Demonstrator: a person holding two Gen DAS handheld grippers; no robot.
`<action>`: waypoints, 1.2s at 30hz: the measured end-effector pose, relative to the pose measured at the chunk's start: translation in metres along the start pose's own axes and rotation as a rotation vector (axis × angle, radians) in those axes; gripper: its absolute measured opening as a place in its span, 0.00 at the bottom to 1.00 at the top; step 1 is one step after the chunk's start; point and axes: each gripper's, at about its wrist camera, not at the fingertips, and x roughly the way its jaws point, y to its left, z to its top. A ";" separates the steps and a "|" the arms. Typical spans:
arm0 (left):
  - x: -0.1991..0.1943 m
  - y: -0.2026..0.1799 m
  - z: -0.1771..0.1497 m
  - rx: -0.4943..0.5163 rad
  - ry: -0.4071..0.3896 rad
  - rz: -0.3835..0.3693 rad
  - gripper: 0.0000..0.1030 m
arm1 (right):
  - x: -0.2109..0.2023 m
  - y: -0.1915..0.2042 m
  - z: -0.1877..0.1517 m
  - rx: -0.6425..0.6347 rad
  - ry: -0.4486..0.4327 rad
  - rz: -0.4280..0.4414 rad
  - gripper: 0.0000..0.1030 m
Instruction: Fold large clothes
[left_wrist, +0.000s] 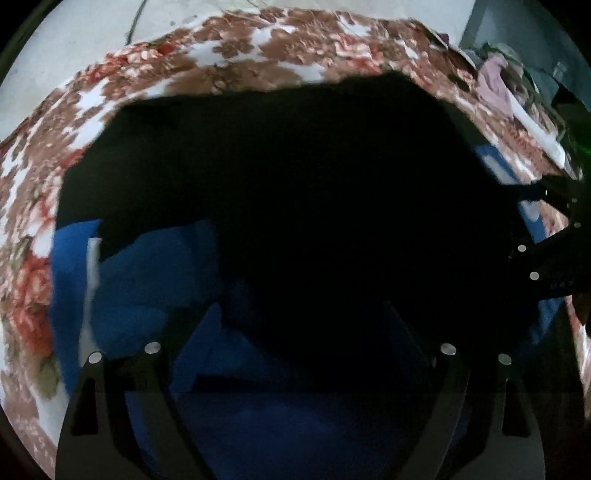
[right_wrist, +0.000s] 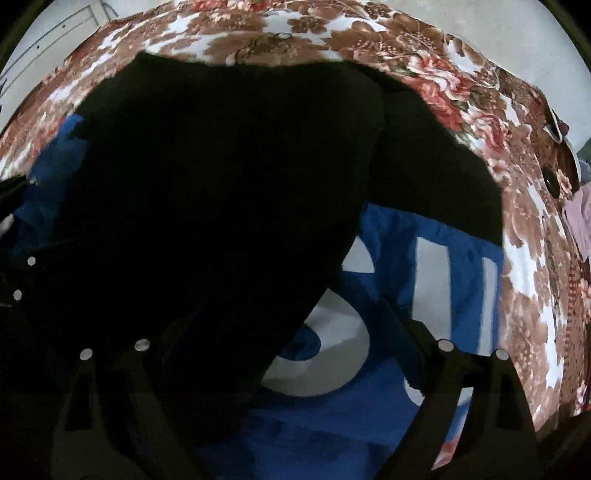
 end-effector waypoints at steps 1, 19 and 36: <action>-0.011 -0.001 0.003 -0.004 -0.019 0.001 0.84 | -0.008 0.000 0.003 0.013 -0.011 0.014 0.87; 0.011 0.001 0.011 -0.017 0.045 -0.142 0.47 | 0.008 0.028 -0.007 0.115 0.115 0.014 0.45; -0.022 0.027 0.023 -0.062 0.034 -0.104 0.42 | -0.036 0.044 0.012 -0.019 0.129 0.060 0.19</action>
